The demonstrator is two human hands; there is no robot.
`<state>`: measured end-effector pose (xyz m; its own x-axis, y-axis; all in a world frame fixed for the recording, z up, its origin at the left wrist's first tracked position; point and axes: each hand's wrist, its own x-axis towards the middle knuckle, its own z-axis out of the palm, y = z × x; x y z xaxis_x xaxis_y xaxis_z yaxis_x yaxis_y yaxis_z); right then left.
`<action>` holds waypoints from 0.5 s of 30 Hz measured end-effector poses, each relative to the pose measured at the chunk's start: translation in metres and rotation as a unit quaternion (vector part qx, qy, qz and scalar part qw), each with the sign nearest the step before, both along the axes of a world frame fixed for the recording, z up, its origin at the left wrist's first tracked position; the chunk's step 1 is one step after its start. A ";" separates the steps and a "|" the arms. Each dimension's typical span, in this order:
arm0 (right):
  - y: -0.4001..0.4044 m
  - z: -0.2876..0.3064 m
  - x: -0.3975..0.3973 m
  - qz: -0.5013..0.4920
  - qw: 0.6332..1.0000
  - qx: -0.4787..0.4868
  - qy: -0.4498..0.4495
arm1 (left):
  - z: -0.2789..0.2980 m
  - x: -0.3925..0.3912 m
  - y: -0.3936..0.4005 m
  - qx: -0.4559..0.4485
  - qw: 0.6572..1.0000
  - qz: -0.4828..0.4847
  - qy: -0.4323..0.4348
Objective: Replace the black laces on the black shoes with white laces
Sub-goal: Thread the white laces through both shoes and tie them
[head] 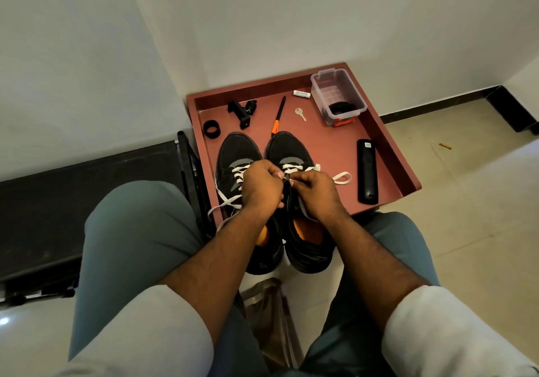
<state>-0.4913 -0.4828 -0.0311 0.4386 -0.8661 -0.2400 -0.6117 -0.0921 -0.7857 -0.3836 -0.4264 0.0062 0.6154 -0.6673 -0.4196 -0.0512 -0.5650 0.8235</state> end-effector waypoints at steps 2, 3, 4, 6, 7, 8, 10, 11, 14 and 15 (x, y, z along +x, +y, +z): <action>0.001 0.001 -0.003 0.009 1.000 -0.023 0.009 | 0.007 0.002 0.001 -0.043 0.995 0.069 0.050; 0.002 0.002 -0.005 0.013 0.999 -0.043 0.013 | 0.013 0.008 0.001 -0.084 0.981 0.134 0.110; 0.003 0.004 -0.006 0.018 0.997 -0.070 0.024 | 0.020 0.019 0.001 -0.140 0.946 0.216 0.198; 0.006 0.009 -0.010 0.034 0.989 -0.126 0.068 | 0.041 0.053 0.007 -0.290 0.784 0.371 0.404; 0.009 0.013 -0.013 0.034 0.984 -0.148 0.092 | 0.050 0.072 0.013 -0.356 0.703 0.408 0.462; 0.011 0.017 -0.016 0.024 0.979 -0.167 0.113 | 0.056 0.089 0.019 -0.391 0.674 0.419 0.466; 0.016 0.022 -0.023 -0.006 0.971 -0.197 0.135 | 0.066 0.108 0.028 -0.387 0.736 0.408 0.378; 0.018 0.023 -0.027 -0.021 0.969 -0.206 0.137 | 0.067 0.109 0.029 -0.363 0.798 0.380 0.294; 0.024 0.021 -0.032 -0.052 0.969 -0.204 0.132 | 0.055 0.077 0.015 -0.196 0.971 0.134 -0.015; 0.025 0.021 -0.032 -0.057 0.968 -0.206 0.133 | 0.044 0.061 0.010 -0.130 0.989 0.012 -0.072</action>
<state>-0.5231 -0.4576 -0.0106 0.3053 -0.9512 0.0440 -0.8119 -0.2841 -0.5101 -0.3229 -0.4167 0.0501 0.6728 -0.7260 -0.1423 -0.1680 -0.3373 0.9263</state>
